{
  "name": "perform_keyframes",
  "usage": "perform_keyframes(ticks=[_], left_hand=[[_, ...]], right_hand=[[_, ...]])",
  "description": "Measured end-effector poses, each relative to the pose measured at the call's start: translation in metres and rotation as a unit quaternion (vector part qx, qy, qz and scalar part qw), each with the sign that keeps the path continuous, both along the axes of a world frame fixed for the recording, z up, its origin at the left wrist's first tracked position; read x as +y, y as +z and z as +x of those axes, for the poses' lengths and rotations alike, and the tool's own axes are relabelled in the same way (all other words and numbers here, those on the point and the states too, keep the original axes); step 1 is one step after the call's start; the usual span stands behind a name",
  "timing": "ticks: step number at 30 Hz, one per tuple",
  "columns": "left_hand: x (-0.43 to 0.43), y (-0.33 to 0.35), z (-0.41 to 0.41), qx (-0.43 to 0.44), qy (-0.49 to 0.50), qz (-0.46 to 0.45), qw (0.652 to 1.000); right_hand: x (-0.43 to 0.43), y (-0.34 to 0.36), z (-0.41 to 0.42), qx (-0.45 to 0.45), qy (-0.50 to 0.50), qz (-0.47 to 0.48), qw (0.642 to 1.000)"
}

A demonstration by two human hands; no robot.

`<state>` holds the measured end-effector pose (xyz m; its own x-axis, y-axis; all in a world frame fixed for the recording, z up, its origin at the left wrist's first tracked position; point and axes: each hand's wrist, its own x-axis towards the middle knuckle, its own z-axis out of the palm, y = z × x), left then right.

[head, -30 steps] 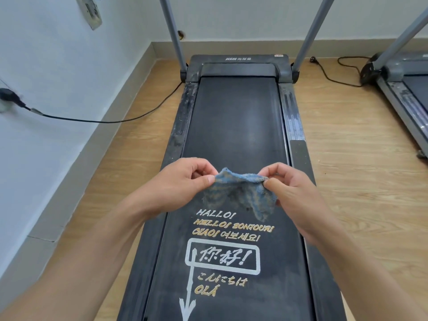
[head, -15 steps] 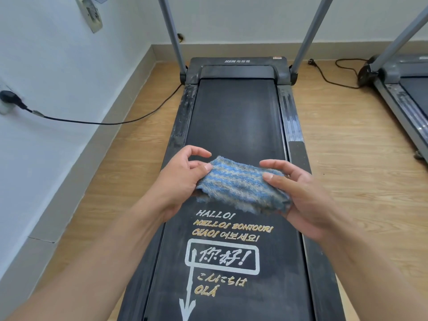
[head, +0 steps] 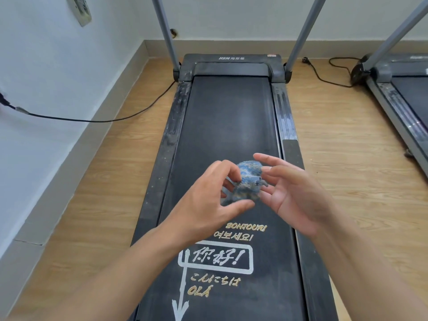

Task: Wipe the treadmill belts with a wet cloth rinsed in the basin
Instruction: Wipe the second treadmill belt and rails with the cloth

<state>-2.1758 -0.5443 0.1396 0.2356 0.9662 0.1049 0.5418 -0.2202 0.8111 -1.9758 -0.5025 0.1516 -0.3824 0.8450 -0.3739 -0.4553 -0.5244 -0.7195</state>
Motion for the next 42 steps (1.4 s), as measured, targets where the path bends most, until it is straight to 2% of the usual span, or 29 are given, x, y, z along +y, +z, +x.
perform_keyframes(ticks=[3, 6, 8, 12, 14, 18, 22, 27, 31, 33, 35, 37, 39, 40, 42], left_hand=[[0.002, -0.001, -0.002, 0.012, 0.009, 0.032, 0.999], [0.001, -0.005, -0.003, 0.095, -0.011, 0.061, 0.994], [-0.002, -0.009, 0.000, 0.118, -0.005, 0.061, 0.991], [-0.002, -0.017, 0.003, 0.255, 0.015, 0.163, 0.953], [0.000, -0.017, 0.003, 0.268, 0.014, 0.148, 0.952], [0.003, -0.018, 0.001, 0.186, 0.008, 0.089, 0.978], [0.005, -0.012, 0.000, 0.056, 0.015, 0.021, 0.998], [0.014, -0.003, -0.008, -0.026, 0.074, -0.030, 0.997], [0.024, 0.003, -0.017, -0.124, 0.140, -0.057, 0.981], [0.027, 0.004, -0.023, -0.135, 0.163, -0.043, 0.976], [0.029, 0.007, -0.028, -0.134, 0.162, -0.026, 0.977], [0.029, 0.010, -0.030, -0.126, 0.142, -0.014, 0.982], [0.028, 0.012, -0.029, -0.122, 0.113, -0.020, 0.986], [0.028, 0.013, -0.028, -0.120, 0.096, -0.031, 0.988], [0.026, 0.014, -0.023, -0.100, 0.057, -0.054, 0.992]], right_hand=[[0.000, 0.001, 0.000, 0.005, 0.006, 0.002, 1.000], [-0.002, 0.001, 0.000, 0.023, -0.001, -0.014, 1.000], [-0.002, 0.003, 0.001, 0.037, -0.001, -0.025, 0.999], [-0.006, 0.002, -0.002, 0.046, -0.005, -0.039, 0.998], [-0.008, -0.001, -0.004, 0.025, -0.003, -0.032, 0.999], [-0.008, -0.006, -0.005, -0.050, -0.026, -0.011, 0.998], [-0.009, -0.009, -0.004, -0.087, -0.052, -0.001, 0.995], [-0.008, -0.009, -0.001, -0.117, -0.014, 0.033, 0.992], [-0.008, -0.010, 0.003, -0.180, 0.047, 0.074, 0.980], [-0.008, -0.012, 0.006, -0.265, 0.081, 0.111, 0.954], [-0.008, -0.012, 0.008, -0.372, 0.123, 0.164, 0.905], [-0.010, -0.010, 0.009, -0.429, 0.178, 0.203, 0.862], [-0.014, -0.008, 0.007, -0.435, 0.239, 0.229, 0.838], [-0.016, -0.007, 0.003, -0.421, 0.259, 0.235, 0.837], [-0.023, -0.009, -0.008, -0.377, 0.265, 0.231, 0.857]])
